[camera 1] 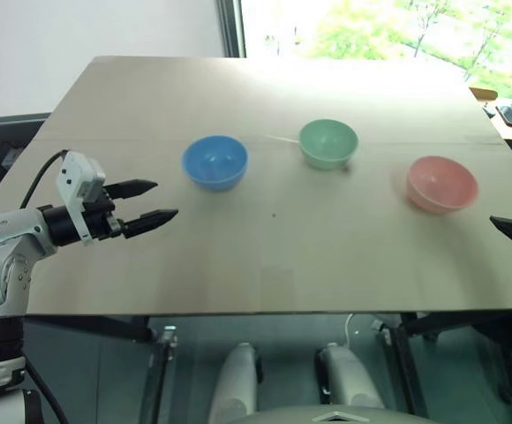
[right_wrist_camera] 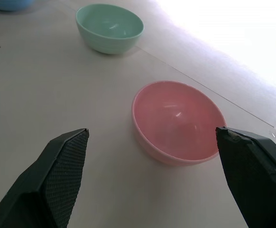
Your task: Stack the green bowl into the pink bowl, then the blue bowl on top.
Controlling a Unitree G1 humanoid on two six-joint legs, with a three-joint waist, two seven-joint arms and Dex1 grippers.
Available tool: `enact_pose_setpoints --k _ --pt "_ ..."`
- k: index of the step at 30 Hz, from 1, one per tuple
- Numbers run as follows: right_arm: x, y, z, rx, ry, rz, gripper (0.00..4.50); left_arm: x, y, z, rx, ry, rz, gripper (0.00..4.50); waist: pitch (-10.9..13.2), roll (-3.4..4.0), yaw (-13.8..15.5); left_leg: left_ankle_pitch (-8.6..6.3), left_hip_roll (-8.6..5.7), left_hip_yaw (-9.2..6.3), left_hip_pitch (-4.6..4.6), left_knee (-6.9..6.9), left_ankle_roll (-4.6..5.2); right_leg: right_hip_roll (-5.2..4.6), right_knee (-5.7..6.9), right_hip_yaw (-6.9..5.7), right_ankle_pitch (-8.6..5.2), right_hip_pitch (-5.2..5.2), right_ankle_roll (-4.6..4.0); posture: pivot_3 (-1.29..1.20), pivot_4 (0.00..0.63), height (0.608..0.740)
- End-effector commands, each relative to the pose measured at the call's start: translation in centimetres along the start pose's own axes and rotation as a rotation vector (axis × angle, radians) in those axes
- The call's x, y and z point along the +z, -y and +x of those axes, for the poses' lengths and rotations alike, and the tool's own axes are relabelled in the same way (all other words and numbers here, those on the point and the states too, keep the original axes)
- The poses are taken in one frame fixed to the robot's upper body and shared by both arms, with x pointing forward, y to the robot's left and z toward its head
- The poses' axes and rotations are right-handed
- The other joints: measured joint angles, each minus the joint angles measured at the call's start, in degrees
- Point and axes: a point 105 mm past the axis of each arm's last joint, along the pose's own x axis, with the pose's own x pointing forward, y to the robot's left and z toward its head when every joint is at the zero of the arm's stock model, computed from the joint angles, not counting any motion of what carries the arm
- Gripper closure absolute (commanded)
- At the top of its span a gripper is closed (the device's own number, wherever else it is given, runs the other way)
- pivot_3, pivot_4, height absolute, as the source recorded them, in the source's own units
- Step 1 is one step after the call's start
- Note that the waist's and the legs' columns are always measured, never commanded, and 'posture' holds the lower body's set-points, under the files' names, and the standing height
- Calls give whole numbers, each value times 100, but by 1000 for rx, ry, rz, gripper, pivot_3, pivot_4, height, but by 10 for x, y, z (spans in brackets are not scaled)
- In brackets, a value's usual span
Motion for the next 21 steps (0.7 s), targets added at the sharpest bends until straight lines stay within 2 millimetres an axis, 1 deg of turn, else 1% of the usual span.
enact_pose_setpoints --k 1,3,5,8,11,13,16,17,18,21 --pt "15 -1 5 1 38 -48 0 20 -1 -4 6 50 59 375 0 0 0 0 0 0 0 0 0 0 0 0 0 0 0 0 150 740" --pt "17 -8 18 27 47 -58 0 28 3 2 -16 86 67 375 0 0 -12 0 0 1 0 1 0 0 1 0 0 0 0 0 150 740" --pt "15 -13 28 47 34 -70 0 32 7 6 -37 103 79 375 0 0 -16 0 1 1 2 3 0 1 3 1 0 0 1 0 150 740" --pt "12 -13 43 8 -10 -95 0 35 11 10 -66 124 85 375 0 1 -11 0 1 2 1 3 0 0 4 2 1 -1 0 0 150 740" --pt "11 -20 66 41 -29 -67 0 41 22 18 -130 146 107 375 0 1 -18 0 1 2 -3 3 0 0 4 2 1 -4 0 0 150 740" --pt "14 -24 85 62 -19 -61 0 46 33 24 -179 168 112 375 0 1 -24 0 1 3 -2 6 0 1 6 3 2 -4 0 0 150 740" --pt "17 -21 114 52 -29 -75 0 49 47 33 -242 174 145 375 0 1 -24 0 0 4 -4 10 0 1 7 4 2 -4 0 0 150 740" --pt "15 -21 121 58 -52 -74 0 51 53 36 -266 181 151 375 1 2 -23 0 0 4 -3 10 0 1 7 4 2 -4 0 0 150 740" --pt "10 -16 128 36 -84 -64 0 54 62 39 -303 195 162 375 1 2 -22 0 0 4 -6 10 0 1 7 5 3 -6 0 0 150 740" --pt "1 -8 134 9 -143 -45 0 62 78 40 -357 222 175 375 2 1 20 0 1 3 -14 10 0 1 6 3 2 -11 -1 0 150 740"
